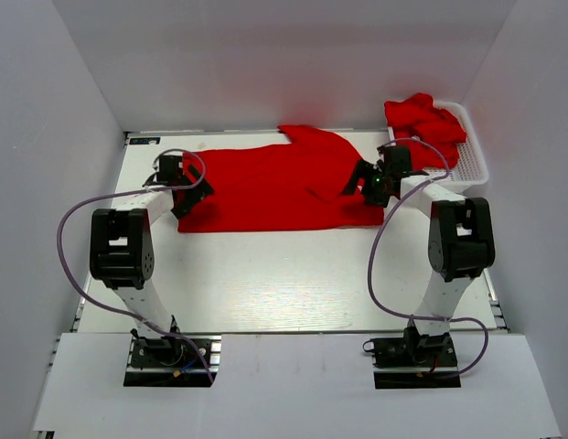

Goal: Fold and stack the t-shirts
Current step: Fold the flattened tshirt in 1/3 of the way, then grap the side of the flattened tshirt furthest away from the robot with both arms, then fold the other side of the tshirt into a rectangle

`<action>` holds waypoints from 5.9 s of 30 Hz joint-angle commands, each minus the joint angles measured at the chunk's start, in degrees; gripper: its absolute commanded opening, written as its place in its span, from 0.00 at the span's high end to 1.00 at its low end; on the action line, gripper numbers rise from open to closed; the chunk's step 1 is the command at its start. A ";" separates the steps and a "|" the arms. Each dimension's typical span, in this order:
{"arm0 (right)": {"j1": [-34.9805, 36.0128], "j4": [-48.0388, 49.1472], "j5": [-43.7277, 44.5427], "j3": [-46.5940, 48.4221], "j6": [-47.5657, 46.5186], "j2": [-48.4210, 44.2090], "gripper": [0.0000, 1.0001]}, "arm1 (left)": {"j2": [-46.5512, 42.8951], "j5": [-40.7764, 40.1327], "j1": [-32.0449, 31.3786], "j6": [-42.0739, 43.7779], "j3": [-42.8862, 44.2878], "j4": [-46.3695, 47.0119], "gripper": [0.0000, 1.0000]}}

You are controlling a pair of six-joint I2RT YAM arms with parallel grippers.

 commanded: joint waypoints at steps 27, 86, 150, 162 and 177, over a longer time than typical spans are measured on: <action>-0.21 -3.14 -1.44 -32.78 -4.29 -41.49 0.10 | -36.42 -4.66 -0.24 1.57 -22.51 -14.21 0.00; 7.17 8.12 2.33 55.74 -16.26 43.95 0.61 | 17.39 -6.25 2.67 6.67 15.57 -7.53 0.46; 7.26 30.71 6.11 -33.03 -24.61 -32.86 1.00 | -17.95 -10.12 2.67 12.03 -13.96 7.42 1.00; 7.26 26.40 8.13 -32.32 -25.22 -36.12 1.00 | -19.79 -9.06 2.67 13.08 -15.19 7.95 1.00; 7.17 3.56 11.03 -47.09 -2.54 -57.37 0.10 | -32.44 -22.84 2.67 -2.46 -16.88 -19.17 0.00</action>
